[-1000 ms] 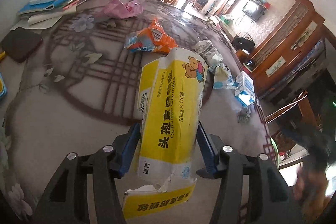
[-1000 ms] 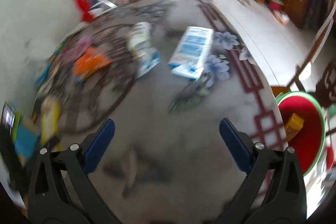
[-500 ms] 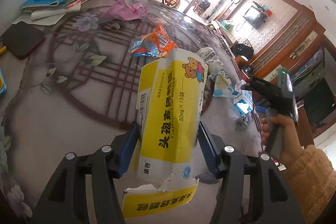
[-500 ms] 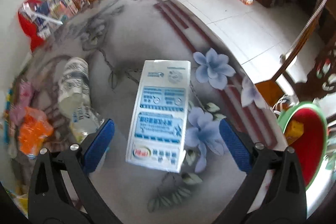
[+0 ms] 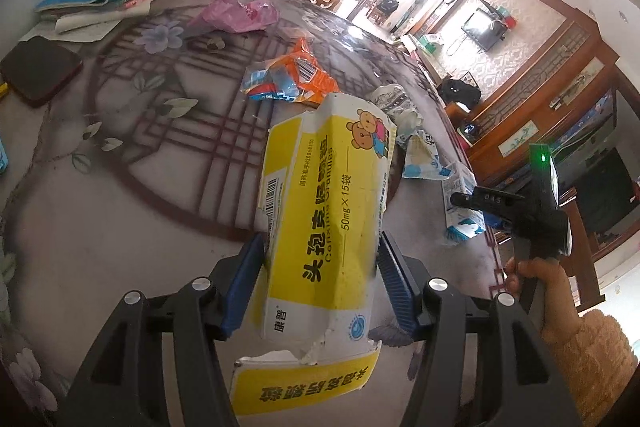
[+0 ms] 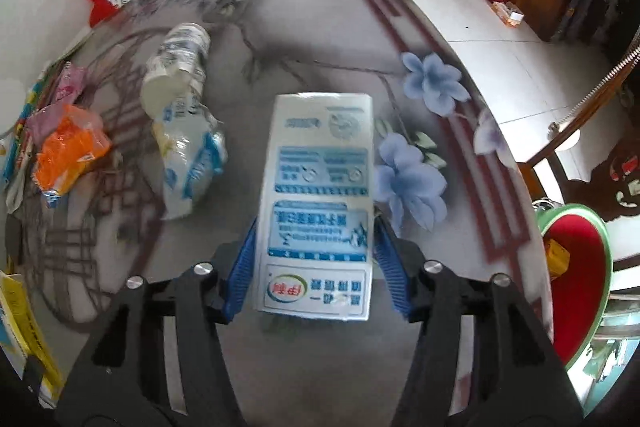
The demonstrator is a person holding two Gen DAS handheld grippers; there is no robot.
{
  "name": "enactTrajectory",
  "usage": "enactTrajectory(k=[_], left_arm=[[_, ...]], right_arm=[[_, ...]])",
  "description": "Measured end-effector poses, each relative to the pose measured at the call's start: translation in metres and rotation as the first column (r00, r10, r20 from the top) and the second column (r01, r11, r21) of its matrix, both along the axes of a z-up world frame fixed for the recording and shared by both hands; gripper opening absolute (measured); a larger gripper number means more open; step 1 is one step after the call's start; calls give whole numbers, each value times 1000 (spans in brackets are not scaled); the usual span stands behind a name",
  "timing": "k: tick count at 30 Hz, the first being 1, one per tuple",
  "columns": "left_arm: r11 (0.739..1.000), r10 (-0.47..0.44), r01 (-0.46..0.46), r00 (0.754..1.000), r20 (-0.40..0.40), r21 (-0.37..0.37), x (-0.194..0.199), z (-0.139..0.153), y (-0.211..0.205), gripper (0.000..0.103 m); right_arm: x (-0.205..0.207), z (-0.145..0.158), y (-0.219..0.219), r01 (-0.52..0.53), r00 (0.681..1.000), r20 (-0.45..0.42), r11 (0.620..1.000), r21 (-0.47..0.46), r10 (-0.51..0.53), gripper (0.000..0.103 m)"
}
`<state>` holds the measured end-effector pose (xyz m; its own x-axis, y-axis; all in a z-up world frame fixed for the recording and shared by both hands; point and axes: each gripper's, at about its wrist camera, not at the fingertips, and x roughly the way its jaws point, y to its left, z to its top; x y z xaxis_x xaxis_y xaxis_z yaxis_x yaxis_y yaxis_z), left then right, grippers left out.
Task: Collect trash
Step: 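Grasp the white-blue milk carton with the right tool while the left tool holds the tissue pack, then carry the tissue pack and milk carton over the red bucket with both tools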
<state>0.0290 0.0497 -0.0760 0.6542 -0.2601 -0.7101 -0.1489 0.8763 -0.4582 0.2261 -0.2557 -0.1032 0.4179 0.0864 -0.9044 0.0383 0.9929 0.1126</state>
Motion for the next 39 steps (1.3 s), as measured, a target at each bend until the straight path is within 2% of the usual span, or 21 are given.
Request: enactTrajectory(k=[1,3,5,6,8,13,16,18,22,27,32,37,39], left_arm=[[1000,2,-2,1000,-3,5,0,-1,0,55],[1000,8,-8,1000,-4,14,0,-1,0,55],[1000,12,-12,1000,1,24,0,0,0,55],[1000,10,-10,1000,3,30,1,0,-2,55],[999,6,-6,1000,-1,41,2,-1,-4,55],[997,16,-15,1000,-16,81,3,-5,-5,55],[994,24,-22,1000,-15,105,2,-5,-7,55],[994,21,-19,1000,-17,112,3,-7,-9,55],[985,5,-3,1000,-15,170,5,-10,-20,55],[972,5,-1,1000,-18,234,4,-17,-30,55],[945,-25,34,999,-32,324,0,-20,-47,55],[953,-76,73,997,-2,295,-3,7,-71,55],[955,-97,89,995,14,282,-5,19,-83,55]], right_arm=[[0,-1,-1,11,1000,4,1000,-1,-11,74],[2,-2,0,24,1000,12,1000,-8,-24,75],[3,-2,1,11,1000,14,1000,-15,-11,66],[2,-2,4,-11,1000,12,1000,-18,11,52],[-1,0,4,-27,1000,14,1000,-14,27,51],[-30,27,-13,-19,998,66,985,171,8,51],[-66,44,-27,-23,995,96,952,306,-6,51],[-91,53,-32,-37,993,114,934,356,-4,51],[-140,78,-36,-74,979,206,942,326,6,51],[-197,97,-52,-49,948,316,957,284,-45,52],[-204,103,-54,-74,933,358,963,258,-24,52],[-203,98,-66,-58,932,357,945,321,-64,52],[-206,99,-67,-64,926,372,946,317,-62,52]])
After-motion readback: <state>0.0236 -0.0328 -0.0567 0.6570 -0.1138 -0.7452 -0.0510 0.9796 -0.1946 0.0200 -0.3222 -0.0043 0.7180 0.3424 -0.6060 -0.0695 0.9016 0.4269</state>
